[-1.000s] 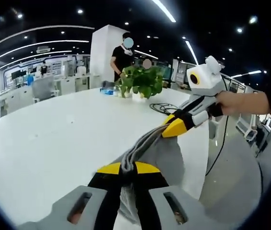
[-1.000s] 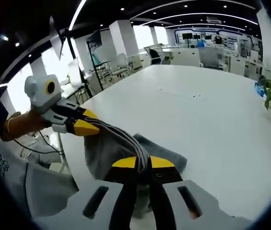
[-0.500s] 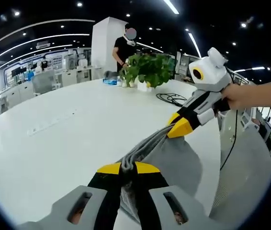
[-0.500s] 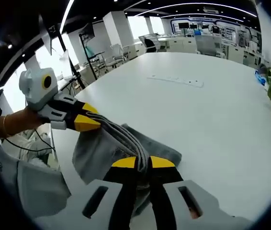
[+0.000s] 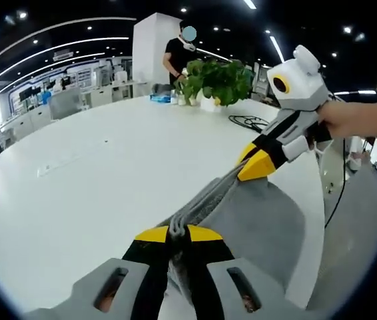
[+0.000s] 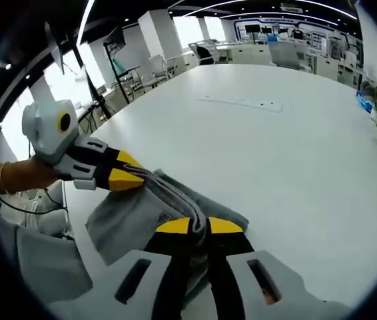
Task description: Fold the towel on the table until its edges align and the towel forms a compact rectangular stack.
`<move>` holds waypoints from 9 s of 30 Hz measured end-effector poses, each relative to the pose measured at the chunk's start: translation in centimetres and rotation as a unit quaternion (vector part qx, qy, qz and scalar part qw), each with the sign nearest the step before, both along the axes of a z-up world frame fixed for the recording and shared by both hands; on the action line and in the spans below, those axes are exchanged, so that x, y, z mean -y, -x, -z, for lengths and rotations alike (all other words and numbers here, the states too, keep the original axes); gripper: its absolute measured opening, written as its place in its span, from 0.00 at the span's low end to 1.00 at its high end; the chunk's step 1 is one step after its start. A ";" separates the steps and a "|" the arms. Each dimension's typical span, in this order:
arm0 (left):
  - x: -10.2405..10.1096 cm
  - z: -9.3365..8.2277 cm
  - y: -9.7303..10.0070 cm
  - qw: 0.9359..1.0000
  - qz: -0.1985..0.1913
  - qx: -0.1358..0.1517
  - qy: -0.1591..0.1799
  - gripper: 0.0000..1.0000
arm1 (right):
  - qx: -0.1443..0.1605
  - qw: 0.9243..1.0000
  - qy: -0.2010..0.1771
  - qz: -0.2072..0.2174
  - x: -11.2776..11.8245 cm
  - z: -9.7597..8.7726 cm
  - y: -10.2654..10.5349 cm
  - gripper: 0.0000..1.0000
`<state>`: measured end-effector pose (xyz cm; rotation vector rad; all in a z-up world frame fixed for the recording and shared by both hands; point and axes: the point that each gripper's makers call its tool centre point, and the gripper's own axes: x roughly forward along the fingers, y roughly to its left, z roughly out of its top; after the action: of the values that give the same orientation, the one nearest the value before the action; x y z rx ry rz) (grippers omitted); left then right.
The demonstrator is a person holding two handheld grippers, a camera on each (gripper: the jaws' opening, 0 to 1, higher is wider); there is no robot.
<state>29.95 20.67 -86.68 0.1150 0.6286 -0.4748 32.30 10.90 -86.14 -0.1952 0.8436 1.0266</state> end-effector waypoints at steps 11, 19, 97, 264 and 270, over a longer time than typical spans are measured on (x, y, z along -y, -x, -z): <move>0.0 2.5 -0.9 0.998 0.010 -0.004 -0.054 0.09 | 0.009 0.999 0.031 -0.018 -0.3 2.0 -1.1 0.05; 0.3 4.2 -0.9 0.996 0.026 -0.005 -0.082 0.08 | 0.022 0.998 0.049 -0.032 -0.2 3.3 -1.4 0.05; -0.7 -1.0 8.6 1.000 0.008 -0.009 0.023 0.39 | 0.009 1.000 -0.010 -0.006 5.3 0.2 5.1 0.27; -2.9 -5.7 15.6 0.993 -0.095 0.071 0.027 0.74 | 0.077 0.989 -0.071 0.105 9.4 -4.0 13.5 0.46; -2.9 -5.8 15.8 0.993 -0.092 0.065 0.039 0.86 | 0.076 0.988 -0.076 0.115 9.4 -3.9 14.1 0.51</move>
<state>14.15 23.52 -80.89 0.0131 0.4878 -0.3097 18.21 1.48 -82.19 -0.0444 0.6295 0.8430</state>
